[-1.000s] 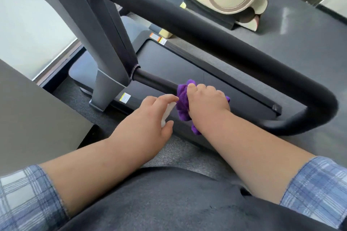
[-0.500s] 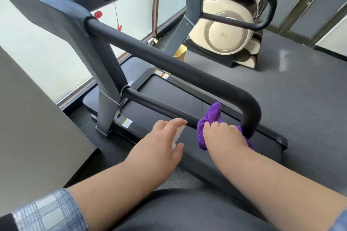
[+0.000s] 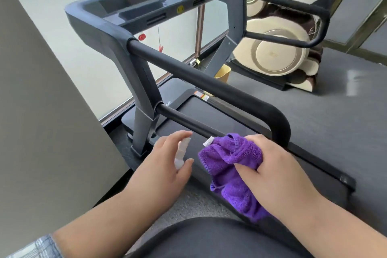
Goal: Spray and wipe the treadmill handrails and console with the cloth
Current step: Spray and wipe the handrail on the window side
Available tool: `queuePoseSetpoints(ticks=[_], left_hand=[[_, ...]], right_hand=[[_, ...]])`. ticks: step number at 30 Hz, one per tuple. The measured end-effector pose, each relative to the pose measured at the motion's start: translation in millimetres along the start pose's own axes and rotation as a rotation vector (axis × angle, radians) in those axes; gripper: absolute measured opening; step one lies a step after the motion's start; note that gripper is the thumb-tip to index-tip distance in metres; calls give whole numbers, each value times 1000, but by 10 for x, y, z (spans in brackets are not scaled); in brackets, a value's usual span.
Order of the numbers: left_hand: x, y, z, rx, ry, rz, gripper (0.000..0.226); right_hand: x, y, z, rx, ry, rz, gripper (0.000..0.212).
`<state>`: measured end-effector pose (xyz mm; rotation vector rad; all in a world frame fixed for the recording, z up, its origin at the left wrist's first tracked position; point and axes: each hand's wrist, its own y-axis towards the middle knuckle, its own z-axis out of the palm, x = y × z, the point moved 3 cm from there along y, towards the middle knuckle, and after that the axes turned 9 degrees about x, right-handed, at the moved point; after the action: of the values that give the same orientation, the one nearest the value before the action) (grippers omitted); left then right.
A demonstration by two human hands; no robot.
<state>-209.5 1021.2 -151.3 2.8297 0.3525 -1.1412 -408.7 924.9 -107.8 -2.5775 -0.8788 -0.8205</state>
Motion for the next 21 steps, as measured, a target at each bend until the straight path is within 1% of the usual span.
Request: queuePoseSetpoints(ticks=[3,6,10,13,17,21], left_hand=[[-54,79,-91,11,-14,55,60],[-157,215,-192,38,-45,112,73],[-360,400,-259,99,-125,158,68],[-583,518,-213,87,-141,205,67],[-1017,468,-19,40,-118,238,66],[-1566,304,478,-49,-78,294,71]], right_hand=[[-30,-78,87,-80,178,18,23],[-17,-37,96,-170,285,14,25],[-5,98,23,-262,398,0,22],[-66,134,-65,-310,448,-33,24],[-309,-42,-275,-303,587,-83,27],[-745,-319,-686,-215,674,-141,26]])
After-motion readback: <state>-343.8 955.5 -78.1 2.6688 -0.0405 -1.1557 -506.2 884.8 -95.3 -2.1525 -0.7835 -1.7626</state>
